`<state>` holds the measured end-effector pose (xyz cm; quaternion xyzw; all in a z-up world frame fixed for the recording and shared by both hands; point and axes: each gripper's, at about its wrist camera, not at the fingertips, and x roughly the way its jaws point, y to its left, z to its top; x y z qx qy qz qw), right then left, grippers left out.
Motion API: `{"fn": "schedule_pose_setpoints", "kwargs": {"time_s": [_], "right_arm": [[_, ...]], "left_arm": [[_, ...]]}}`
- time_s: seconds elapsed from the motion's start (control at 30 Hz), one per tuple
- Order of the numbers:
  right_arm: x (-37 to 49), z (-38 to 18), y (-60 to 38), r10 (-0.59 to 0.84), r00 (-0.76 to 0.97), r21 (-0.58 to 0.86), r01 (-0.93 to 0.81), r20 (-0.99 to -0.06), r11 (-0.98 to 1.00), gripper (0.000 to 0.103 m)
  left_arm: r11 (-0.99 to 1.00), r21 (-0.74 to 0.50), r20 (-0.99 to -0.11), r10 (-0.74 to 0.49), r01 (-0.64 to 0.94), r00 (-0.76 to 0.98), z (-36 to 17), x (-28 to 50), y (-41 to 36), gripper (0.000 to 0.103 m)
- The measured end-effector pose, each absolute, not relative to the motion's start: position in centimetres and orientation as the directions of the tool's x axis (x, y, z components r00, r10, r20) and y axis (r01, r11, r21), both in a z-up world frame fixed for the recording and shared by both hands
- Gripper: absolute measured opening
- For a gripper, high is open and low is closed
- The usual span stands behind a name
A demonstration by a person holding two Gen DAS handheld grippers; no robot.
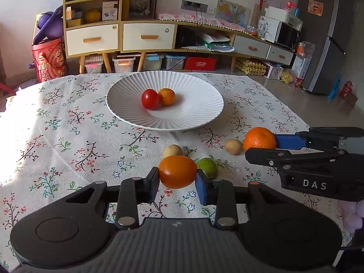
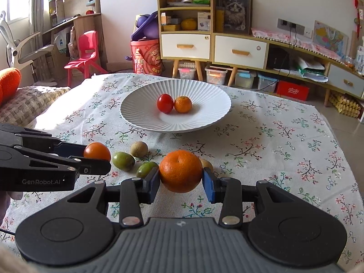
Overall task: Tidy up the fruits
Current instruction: 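Carry both oranges into the white bowl and open both tools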
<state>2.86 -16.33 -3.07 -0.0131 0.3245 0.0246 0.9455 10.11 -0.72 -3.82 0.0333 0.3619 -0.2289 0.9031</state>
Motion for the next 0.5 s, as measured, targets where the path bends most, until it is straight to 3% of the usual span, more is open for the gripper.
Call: {"fn": "schedule_pose_setpoints", "kwargs": {"time_s": [0.5], "right_arm": [[8.2,-2.0,-16.1,0.056,0.791,-0.029,-0.092,-0.609,0.995,0.037]], "left_arm": [[0.915,-0.106,-0.642,-0.361,0.389,0.676,-2.6,14.9,-2.4,0.019]]}}
